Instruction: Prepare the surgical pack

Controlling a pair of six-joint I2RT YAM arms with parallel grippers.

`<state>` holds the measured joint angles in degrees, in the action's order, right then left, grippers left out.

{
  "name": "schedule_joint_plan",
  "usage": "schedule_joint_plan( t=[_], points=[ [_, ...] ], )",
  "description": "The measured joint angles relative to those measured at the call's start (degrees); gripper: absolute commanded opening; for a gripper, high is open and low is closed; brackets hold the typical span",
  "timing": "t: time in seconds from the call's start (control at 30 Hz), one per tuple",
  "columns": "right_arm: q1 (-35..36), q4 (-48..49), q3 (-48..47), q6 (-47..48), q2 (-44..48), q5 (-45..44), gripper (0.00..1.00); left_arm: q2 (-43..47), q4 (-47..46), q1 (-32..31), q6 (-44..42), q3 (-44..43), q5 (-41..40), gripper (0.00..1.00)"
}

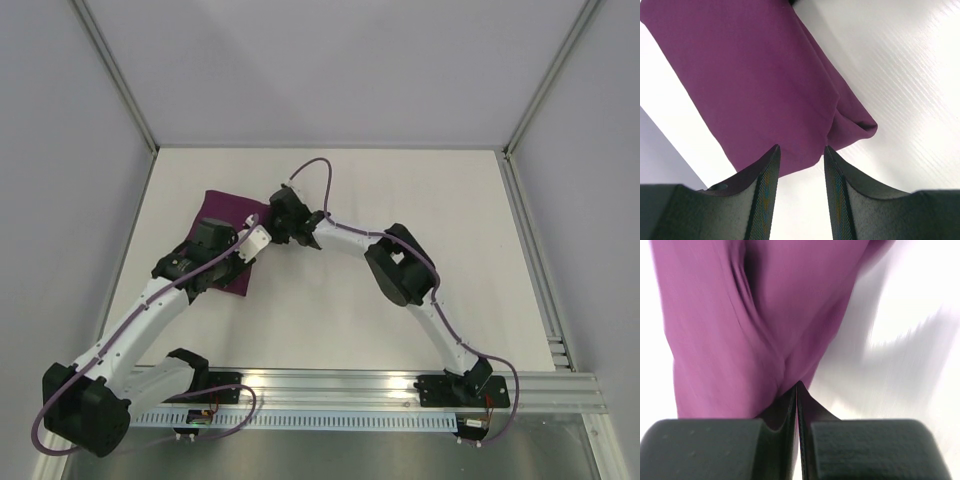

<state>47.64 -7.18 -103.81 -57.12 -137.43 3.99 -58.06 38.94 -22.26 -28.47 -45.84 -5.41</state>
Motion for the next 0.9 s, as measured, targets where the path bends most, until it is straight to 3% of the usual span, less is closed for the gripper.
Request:
schedule_joint_plan(
  t=[0.2,0.57,0.77,0.9],
  points=[
    [-2.2,-4.4,-11.1,1.5,-5.4,-1.7,0.04,0.2,0.0,0.6,0.1,0.0,0.2,0.49],
    [-2.6,-7.0,-11.6,3.1,-6.4,-4.2,0.06,2.2,0.2,1.1,0.0,0.7,0.4,0.49],
    [-5.2,-6.2,3.4,8.0,4.4,-5.5,0.17,6.6,1.7,4.8,-0.1,5.2,-1.7,0.49],
    [-7.7,-5.5,18.2,13.6,18.7,-7.5,0.3,5.4,4.1,16.3,0.8,6.1,-2.7,0.49]
  ],
)
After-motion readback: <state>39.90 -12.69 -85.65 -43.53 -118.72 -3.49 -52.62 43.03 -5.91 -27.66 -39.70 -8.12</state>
